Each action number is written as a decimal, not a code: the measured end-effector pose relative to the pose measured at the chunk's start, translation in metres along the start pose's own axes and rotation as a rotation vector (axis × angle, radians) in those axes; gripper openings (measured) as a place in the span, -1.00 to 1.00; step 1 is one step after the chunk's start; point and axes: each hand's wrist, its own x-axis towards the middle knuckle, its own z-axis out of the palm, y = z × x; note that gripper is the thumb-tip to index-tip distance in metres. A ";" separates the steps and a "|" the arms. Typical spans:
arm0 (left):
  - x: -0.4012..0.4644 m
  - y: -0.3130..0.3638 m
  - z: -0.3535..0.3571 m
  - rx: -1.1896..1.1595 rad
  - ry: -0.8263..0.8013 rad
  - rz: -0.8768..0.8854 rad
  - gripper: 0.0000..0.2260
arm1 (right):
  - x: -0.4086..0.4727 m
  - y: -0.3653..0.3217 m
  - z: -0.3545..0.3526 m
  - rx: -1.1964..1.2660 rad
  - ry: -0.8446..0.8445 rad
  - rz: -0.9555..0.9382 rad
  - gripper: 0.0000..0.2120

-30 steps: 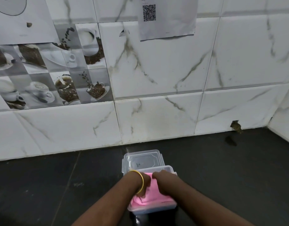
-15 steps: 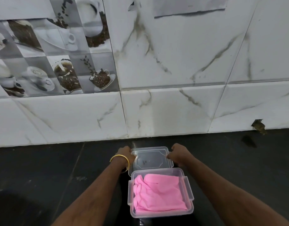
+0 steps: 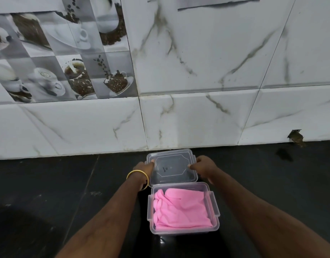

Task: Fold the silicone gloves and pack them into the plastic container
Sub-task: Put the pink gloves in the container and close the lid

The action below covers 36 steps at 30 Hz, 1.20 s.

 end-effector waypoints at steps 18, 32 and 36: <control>-0.097 0.019 -0.045 -0.587 0.260 0.228 -0.68 | -0.089 -0.030 -0.037 0.819 0.391 -0.091 -0.69; -0.129 -0.037 -0.035 0.051 0.089 0.070 -0.70 | -0.130 0.031 -0.006 0.396 0.402 -0.033 -0.81; -0.137 -0.048 -0.028 0.126 0.042 0.033 -0.68 | -0.141 0.044 0.007 0.354 0.390 -0.012 -0.89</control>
